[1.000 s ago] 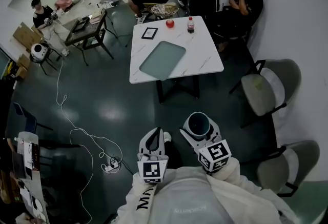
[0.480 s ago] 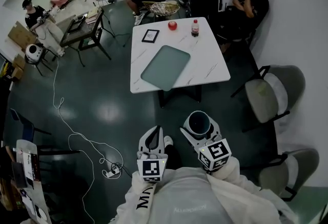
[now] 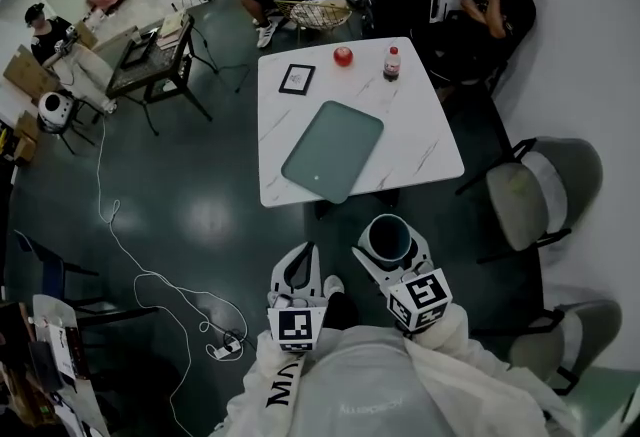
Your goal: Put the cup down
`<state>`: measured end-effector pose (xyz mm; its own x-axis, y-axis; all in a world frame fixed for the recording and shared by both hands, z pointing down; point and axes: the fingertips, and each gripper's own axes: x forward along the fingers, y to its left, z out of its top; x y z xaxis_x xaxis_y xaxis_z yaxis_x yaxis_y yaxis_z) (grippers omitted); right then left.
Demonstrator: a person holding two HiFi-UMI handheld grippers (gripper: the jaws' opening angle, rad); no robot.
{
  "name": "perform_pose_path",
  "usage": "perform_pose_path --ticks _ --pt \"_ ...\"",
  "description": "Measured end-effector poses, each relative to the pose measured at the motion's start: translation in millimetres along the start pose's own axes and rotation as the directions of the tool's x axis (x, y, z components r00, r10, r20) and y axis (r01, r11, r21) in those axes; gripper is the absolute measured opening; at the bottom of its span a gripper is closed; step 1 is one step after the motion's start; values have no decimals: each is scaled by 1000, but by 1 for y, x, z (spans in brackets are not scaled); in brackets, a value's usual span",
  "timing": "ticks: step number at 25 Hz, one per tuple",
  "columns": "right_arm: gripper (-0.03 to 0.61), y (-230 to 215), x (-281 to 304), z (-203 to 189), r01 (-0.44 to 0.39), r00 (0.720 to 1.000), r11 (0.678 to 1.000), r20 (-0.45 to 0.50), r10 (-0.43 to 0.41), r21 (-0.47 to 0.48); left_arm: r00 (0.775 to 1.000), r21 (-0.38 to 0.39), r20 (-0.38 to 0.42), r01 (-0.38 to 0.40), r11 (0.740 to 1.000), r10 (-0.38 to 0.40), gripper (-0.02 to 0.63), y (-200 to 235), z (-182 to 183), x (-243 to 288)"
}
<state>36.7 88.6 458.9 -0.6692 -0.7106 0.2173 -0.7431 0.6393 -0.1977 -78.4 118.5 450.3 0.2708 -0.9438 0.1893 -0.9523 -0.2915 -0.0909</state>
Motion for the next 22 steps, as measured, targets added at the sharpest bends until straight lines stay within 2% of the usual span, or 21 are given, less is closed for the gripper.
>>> perform_pose_path --ticks 12,22 --pt "377 -25 90 17 62 998 998 -10 -61 17 997 16 -6 79 997 -79 11 72 2 80" --pt "377 -25 117 17 125 992 992 -27 -124 15 993 2 -15 114 993 -114 11 109 -11 99"
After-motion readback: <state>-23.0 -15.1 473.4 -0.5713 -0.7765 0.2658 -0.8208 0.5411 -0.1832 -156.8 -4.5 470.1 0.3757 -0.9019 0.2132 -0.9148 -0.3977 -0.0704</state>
